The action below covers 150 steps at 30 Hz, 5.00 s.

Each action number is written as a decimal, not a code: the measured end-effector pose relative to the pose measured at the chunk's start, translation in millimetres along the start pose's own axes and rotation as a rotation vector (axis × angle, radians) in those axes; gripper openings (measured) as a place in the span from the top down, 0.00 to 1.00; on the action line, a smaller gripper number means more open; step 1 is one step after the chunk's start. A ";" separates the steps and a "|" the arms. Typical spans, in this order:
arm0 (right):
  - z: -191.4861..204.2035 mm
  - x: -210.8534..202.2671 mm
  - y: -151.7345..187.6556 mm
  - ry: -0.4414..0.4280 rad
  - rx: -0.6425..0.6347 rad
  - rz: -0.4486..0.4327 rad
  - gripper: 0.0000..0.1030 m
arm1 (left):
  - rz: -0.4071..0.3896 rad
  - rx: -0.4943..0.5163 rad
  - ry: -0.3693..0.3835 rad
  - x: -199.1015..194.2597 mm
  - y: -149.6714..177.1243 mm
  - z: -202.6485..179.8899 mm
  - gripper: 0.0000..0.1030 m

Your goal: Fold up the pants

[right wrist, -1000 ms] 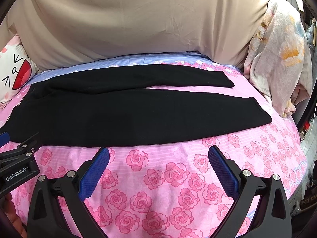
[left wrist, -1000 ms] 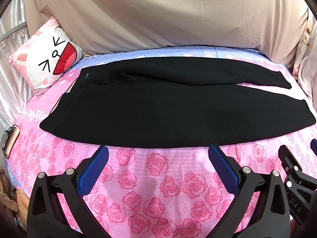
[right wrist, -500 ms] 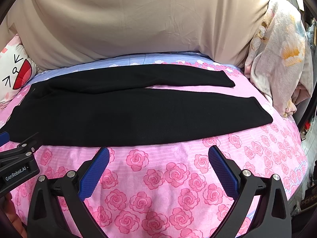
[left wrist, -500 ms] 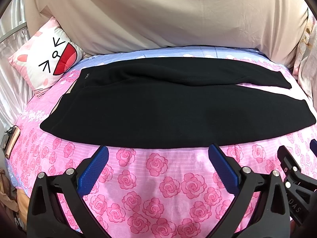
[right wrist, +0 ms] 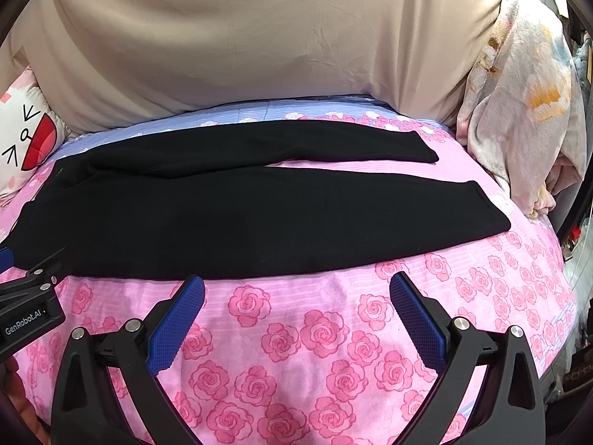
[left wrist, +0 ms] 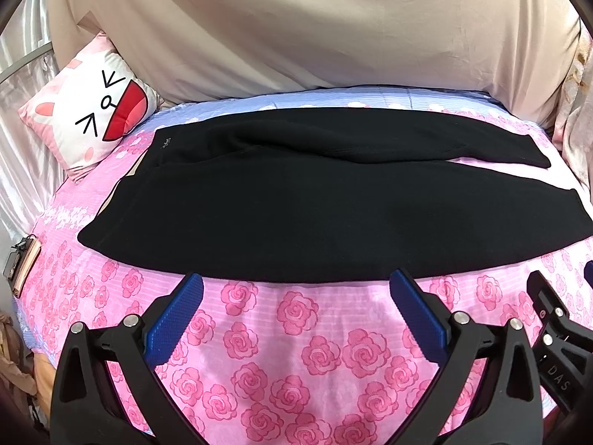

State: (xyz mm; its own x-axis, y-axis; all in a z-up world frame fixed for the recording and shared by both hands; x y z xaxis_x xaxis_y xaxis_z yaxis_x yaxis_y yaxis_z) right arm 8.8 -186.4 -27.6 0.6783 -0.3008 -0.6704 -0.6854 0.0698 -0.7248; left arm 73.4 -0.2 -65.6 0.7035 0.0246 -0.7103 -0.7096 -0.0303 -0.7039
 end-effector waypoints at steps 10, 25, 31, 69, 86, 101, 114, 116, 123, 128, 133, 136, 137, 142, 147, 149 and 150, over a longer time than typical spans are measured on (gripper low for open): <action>3.1 4.9 -2.2 -0.001 0.002 0.010 0.05 | 0.009 0.000 -0.006 6.3 -0.8 -0.8 0.04; -12.0 11.9 -14.2 -0.043 -0.001 0.001 0.05 | -0.015 -0.038 0.024 -1.8 -19.1 2.5 0.04; -101.4 34.3 -61.4 -0.062 0.113 -0.114 0.05 | -0.164 -0.070 0.040 -28.0 -102.4 19.9 0.04; -242.3 344.3 -125.5 -0.022 0.137 0.145 0.91 | 0.168 -0.364 -0.255 336.7 -258.0 280.7 0.49; -243.2 195.4 -119.3 -0.065 0.112 -0.052 0.92 | -0.112 -0.265 -0.034 100.6 -235.1 262.1 0.78; -266.0 122.1 33.2 0.052 0.108 0.053 0.46 | 0.054 -0.309 -0.176 45.7 -56.8 299.4 0.09; -251.9 56.2 47.7 0.056 0.172 -0.027 0.35 | 0.260 -0.688 0.157 121.4 -65.0 275.5 0.10; -243.9 54.6 49.5 0.053 0.162 -0.023 0.35 | 0.269 -0.688 0.147 128.9 -65.1 276.0 0.11; -212.9 60.1 42.8 0.015 0.143 -0.026 0.35 | 0.305 -0.771 0.206 123.5 -64.1 289.9 0.95; -210.7 56.8 34.4 0.019 0.144 -0.034 0.35 | 0.211 -0.679 0.122 72.2 -77.2 319.2 0.99; -218.7 70.6 41.2 0.018 0.180 0.005 0.29 | 0.305 -0.615 -0.103 93.0 -36.7 350.1 0.98; -225.8 73.5 41.9 0.002 0.216 0.023 0.29 | 0.265 -0.600 -0.108 80.0 -33.3 342.1 0.97; -227.4 73.2 40.1 0.006 0.213 0.023 0.29 | 0.239 -0.573 -0.119 71.5 -36.6 334.5 0.94; -245.1 99.7 26.9 -0.008 0.218 0.067 0.21 | 0.142 -0.463 -0.114 41.6 -59.7 284.5 0.51; -248.3 130.4 21.4 -0.087 0.330 0.115 0.21 | 0.084 -0.392 -0.040 19.9 -71.6 224.0 0.38; -244.0 129.9 19.4 -0.115 0.382 0.112 0.21 | 0.094 -0.387 0.003 19.0 -71.9 206.8 0.38; -242.2 128.4 18.4 -0.123 0.395 0.105 0.21 | 0.097 -0.379 0.014 17.2 -70.3 198.9 0.37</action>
State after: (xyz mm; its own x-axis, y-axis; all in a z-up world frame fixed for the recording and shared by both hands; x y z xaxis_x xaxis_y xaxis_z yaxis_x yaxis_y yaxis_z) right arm 19.1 -454.2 -88.5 0.6532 -0.1590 -0.7403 -0.6145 0.4599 -0.6410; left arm 127.5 201.2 -29.1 0.6363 -0.0095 -0.7714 -0.7099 -0.3987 -0.5806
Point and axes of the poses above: each gripper's, at about its wrist camera, not at the fingertips, and x roughly the way its jaws point, z to its left, y to its underside, the point moved 9 cm from there along x, roughly the way its jaws point, and after that the axes turned 9 degrees about -x, right-handed, at the moved point
